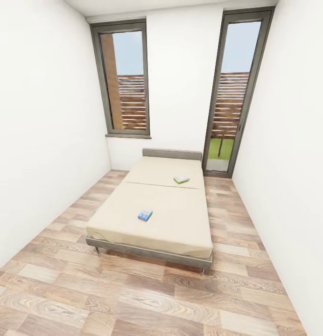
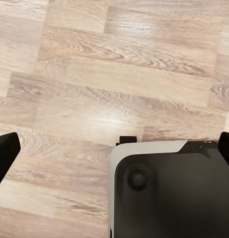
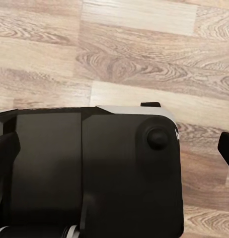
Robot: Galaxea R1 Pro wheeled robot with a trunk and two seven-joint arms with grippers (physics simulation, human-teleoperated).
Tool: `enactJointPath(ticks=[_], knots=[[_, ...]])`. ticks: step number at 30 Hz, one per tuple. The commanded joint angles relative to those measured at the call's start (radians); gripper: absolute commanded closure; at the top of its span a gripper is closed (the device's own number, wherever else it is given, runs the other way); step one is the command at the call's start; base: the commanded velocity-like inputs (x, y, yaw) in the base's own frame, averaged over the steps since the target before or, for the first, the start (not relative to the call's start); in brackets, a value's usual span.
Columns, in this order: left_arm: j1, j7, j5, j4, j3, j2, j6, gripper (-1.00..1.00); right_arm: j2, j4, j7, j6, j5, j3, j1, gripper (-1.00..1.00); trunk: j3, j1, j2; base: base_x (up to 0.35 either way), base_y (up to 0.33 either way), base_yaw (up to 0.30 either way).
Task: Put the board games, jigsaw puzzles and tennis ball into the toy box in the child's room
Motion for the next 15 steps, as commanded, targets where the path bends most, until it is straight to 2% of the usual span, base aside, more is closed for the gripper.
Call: enactJointPath(ticks=[1,9,15], knots=[[-0.001,-0.001,0.002,0.000,0.002,0.000,-0.006,-1.00,0.000,0.001,-0.003,-0.003,0.001,-0.001,-0.001,-1.00,-0.002,0.001,-0.002,0.000,0.000,0.000],[-0.001,-0.001,-0.003,0.000,-0.001,0.002,-0.012,-1.00,0.000,0.001,-0.003,-0.002,0.001,-0.001,-0.001,-1.00,-0.002,0.001,-0.002,0.015,0.003,0.000],[-0.001,-0.001,-0.004,0.000,-0.001,0.004,-0.012,-1.00,0.000,0.001,-0.003,-0.003,0.001,-0.001,-0.001,-1.00,-0.002,0.001,-0.002,0.208,0.088,0.000]])
